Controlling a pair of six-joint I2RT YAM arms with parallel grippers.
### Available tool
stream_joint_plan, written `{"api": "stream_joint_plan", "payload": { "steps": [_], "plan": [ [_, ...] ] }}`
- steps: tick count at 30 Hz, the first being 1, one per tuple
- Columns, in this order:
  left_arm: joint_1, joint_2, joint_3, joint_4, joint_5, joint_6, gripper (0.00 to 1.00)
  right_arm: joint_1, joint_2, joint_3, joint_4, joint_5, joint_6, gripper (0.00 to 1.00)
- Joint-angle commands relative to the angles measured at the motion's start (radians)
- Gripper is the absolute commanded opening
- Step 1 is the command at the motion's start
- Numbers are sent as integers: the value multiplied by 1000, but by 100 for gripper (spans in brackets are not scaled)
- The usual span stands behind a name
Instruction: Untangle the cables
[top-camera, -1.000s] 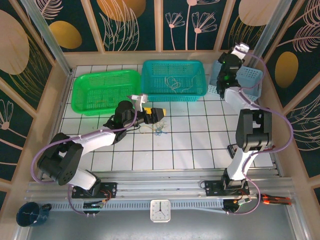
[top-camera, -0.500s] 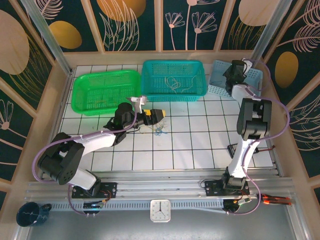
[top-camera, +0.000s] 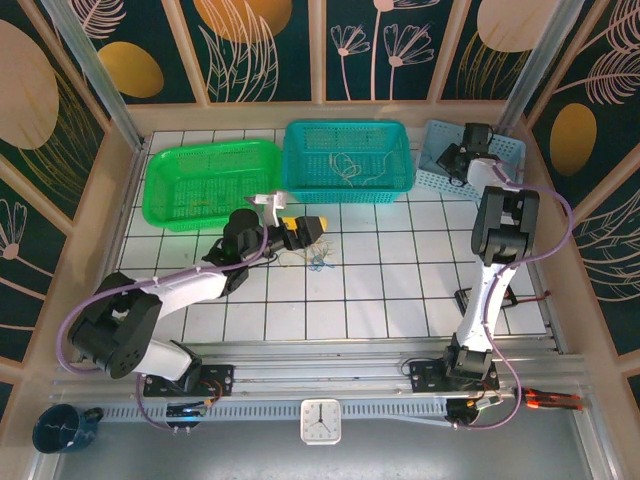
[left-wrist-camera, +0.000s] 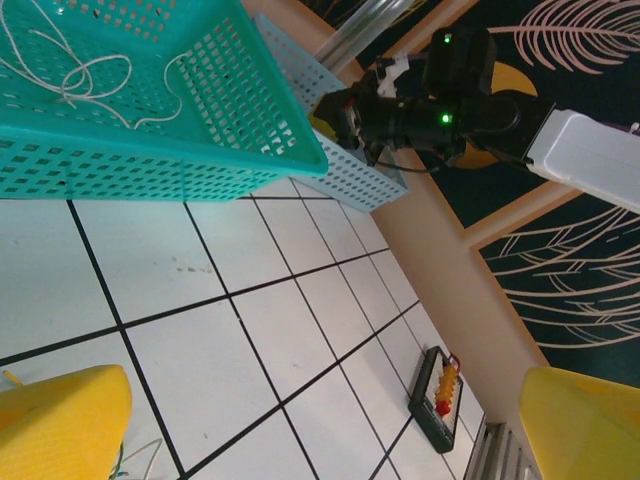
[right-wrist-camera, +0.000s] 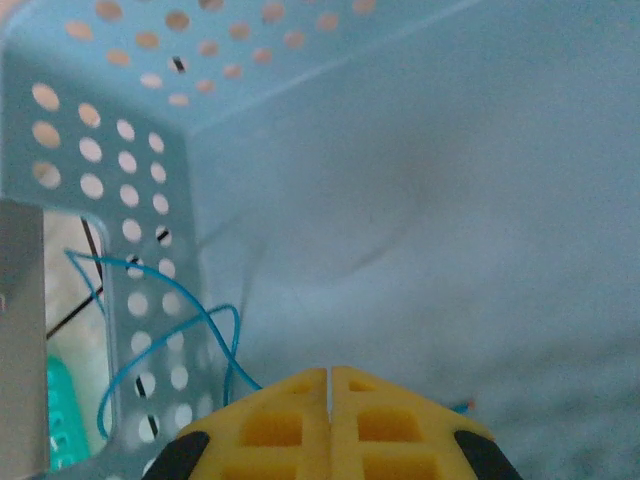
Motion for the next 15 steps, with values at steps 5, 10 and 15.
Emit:
{"api": "stream_joint_plan", "payload": {
  "steps": [5, 10, 15],
  "plan": [
    [5, -45, -36, 71, -18, -19, 99, -4, -76, -111, -47, -40, -23, 0],
    [5, -62, -57, 79, -24, -24, 99, -5, -149, -226, -31, -48, -20, 0],
    [3, -79, -80, 93, -31, -37, 99, -4, -248, -350, 10, -47, -12, 0]
  ]
}}
